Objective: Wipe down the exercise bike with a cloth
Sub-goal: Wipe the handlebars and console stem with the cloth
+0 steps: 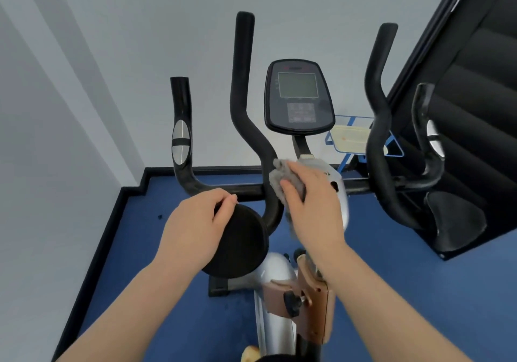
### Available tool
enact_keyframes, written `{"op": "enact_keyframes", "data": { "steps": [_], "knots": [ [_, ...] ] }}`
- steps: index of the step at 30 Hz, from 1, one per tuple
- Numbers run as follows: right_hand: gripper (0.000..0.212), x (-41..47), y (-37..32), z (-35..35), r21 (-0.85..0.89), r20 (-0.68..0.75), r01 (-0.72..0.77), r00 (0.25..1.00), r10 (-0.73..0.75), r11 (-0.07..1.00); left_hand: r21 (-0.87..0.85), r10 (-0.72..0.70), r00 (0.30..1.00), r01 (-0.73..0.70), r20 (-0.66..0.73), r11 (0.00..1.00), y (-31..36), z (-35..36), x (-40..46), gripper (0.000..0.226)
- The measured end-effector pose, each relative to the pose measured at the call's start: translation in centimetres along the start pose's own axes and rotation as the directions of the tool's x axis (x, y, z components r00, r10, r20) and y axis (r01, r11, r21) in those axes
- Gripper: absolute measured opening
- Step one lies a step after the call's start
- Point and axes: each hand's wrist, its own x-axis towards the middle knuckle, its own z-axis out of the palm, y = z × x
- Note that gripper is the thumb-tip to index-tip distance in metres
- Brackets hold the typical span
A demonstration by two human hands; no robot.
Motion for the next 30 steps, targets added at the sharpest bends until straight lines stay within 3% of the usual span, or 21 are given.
{"op": "enact_keyframes", "data": {
  "steps": [4, 7, 12, 17, 19, 21, 25, 30],
  "knots": [
    [0.032, -0.5, 0.7, -0.8, -0.272, -0.04, 0.03, 0.998, -0.042, 0.962, 0.012, 0.014, 1.0, -0.013, -0.007, 1.0, 0.0, -0.1, -0.1, 0.028],
    [0.029, 1.1, -0.3, -0.6, -0.478, -0.016, -0.028, 1.0, 0.023, 0.878, 0.038, 0.031, 1.0, -0.031, 0.006, 0.999, 0.1, -0.2, 0.0, 0.028],
    [0.024, -1.9, 0.4, -1.1, -0.458, 0.047, 0.055, 0.998, -0.037, 0.887, 0.017, 0.015, 1.0, -0.015, 0.003, 1.0, 0.4, -0.2, -0.3, 0.03],
    [0.029, 1.3, -0.1, -0.6, -0.498, 0.051, -0.04, 0.996, 0.075, 0.866, 0.025, 0.019, 1.0, -0.019, 0.014, 1.0, 0.2, -0.2, -0.1, 0.028],
    [0.029, 0.0, 0.2, -0.6, -0.413, 0.049, -0.009, 0.998, 0.032, 0.911, 0.024, 0.012, 1.0, -0.012, 0.012, 1.0, 0.3, -0.2, -0.2, 0.028],
    [0.027, -0.8, 0.6, -1.8, -0.208, 0.043, -0.025, 0.998, 0.034, 0.978, 0.034, 0.019, 1.0, -0.019, 0.002, 0.999, 0.3, -0.2, -0.2, 0.028],
    [0.015, 2.5, -0.6, -2.3, 0.102, 0.0, -0.051, 0.999, 0.051, 0.993, 0.042, 0.019, 1.0, -0.02, 0.015, 0.999, 0.3, -0.2, 0.0, 0.028],
    [0.014, 0.0, -1.4, 0.7, 0.114, -0.005, -0.043, 0.999, 0.043, 0.993, 0.034, 0.012, 1.0, -0.013, 0.015, 0.999, 0.3, -0.4, -0.1, 0.028]
  ]
}}
